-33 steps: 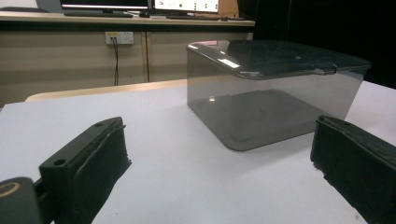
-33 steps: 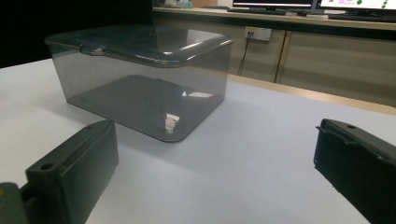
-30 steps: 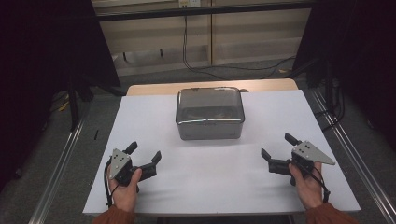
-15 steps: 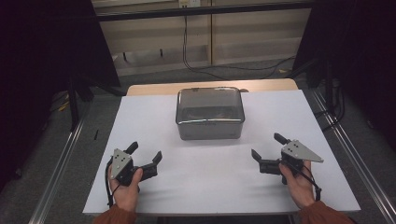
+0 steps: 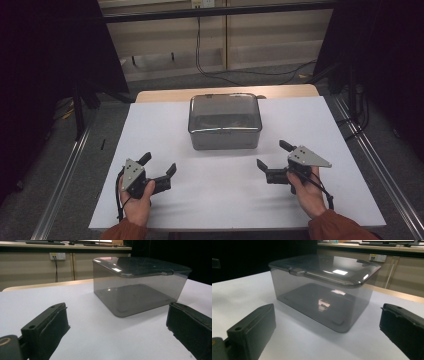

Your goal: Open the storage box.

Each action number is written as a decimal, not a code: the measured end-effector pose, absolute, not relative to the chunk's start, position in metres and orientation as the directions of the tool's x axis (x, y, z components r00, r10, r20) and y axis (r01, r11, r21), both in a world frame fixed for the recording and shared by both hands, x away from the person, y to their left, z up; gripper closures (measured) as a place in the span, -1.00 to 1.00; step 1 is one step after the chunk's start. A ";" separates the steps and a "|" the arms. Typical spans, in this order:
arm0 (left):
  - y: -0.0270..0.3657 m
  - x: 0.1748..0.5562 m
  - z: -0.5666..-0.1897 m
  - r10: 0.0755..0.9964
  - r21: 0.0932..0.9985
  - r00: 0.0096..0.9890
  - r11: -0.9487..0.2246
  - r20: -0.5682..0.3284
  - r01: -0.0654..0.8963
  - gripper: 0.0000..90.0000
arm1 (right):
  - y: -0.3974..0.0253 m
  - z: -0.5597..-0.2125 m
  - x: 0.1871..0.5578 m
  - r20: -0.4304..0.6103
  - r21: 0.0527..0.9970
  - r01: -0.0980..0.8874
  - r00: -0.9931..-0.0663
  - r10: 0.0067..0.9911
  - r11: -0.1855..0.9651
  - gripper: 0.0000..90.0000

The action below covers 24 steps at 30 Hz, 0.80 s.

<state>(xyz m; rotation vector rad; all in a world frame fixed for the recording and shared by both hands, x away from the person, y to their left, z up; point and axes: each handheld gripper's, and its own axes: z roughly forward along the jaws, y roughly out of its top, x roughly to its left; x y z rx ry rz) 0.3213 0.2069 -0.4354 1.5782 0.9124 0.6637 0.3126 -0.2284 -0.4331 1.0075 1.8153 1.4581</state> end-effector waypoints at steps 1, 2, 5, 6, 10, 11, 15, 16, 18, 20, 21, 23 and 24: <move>0.207 0.322 -0.436 0.840 0.977 0.540 -0.062 -0.059 0.204 -0.92 | -0.224 -0.431 0.315 0.006 0.977 0.182 -0.543 0.840 0.110 -0.99; 0.207 0.322 -0.436 0.837 0.975 0.544 -0.067 -0.059 0.210 -0.92 | -0.222 -0.429 0.316 0.003 0.978 0.178 -0.543 0.840 0.112 -0.99; 0.208 0.322 -0.436 0.839 0.976 0.541 -0.067 -0.059 0.209 -0.92 | -0.218 -0.426 0.319 -0.005 0.976 0.181 -0.537 0.844 0.121 -1.00; 0.209 0.323 -0.436 0.839 0.975 0.540 -0.065 -0.062 0.212 -0.92 | -0.213 -0.424 0.322 -0.019 0.971 0.192 -0.539 0.842 0.144 -1.00; 0.210 0.323 -0.437 0.841 0.973 0.536 -0.063 -0.068 0.222 -0.92 | -0.203 -0.410 0.328 -0.045 0.971 0.172 -0.550 0.834 0.166 -1.00; 0.210 0.323 -0.437 0.840 0.973 0.539 -0.070 -0.062 0.222 -0.92 | -0.200 -0.407 0.330 -0.049 0.973 0.162 -0.551 0.833 0.164 -1.00; 0.210 0.323 -0.437 0.839 0.973 0.541 -0.072 -0.060 0.220 -0.92 | -0.191 -0.399 0.337 -0.076 0.975 0.130 -0.559 0.826 0.178 -1.00; 0.211 0.323 -0.436 0.839 0.973 0.542 -0.071 -0.060 0.218 -0.92 | -0.190 -0.398 0.339 -0.081 0.975 0.125 -0.562 0.823 0.181 -1.00; 0.211 0.323 -0.437 0.839 0.973 0.541 -0.074 -0.057 0.218 -0.92 | -0.186 -0.396 0.342 -0.077 0.976 0.124 -0.567 0.820 0.177 -1.00; 0.211 0.324 -0.437 0.840 0.972 0.540 -0.076 -0.059 0.224 -0.92 | -0.183 -0.395 0.345 -0.098 0.975 0.108 -0.571 0.815 0.193 -1.00; 0.211 0.324 -0.437 0.841 0.972 0.538 -0.073 -0.062 0.225 -0.92 | -0.181 -0.394 0.346 -0.108 0.976 0.095 -0.575 0.811 0.197 -1.00; 0.210 0.324 -0.437 0.839 0.971 0.540 -0.077 -0.059 0.226 -0.92 | -0.175 -0.392 0.350 -0.130 0.973 0.081 -0.588 0.799 0.218 -1.00; 0.210 0.324 -0.437 0.838 0.971 0.542 -0.079 -0.058 0.225 -0.92 | -0.172 -0.391 0.352 -0.146 0.969 0.077 -0.587 0.796 0.234 -1.00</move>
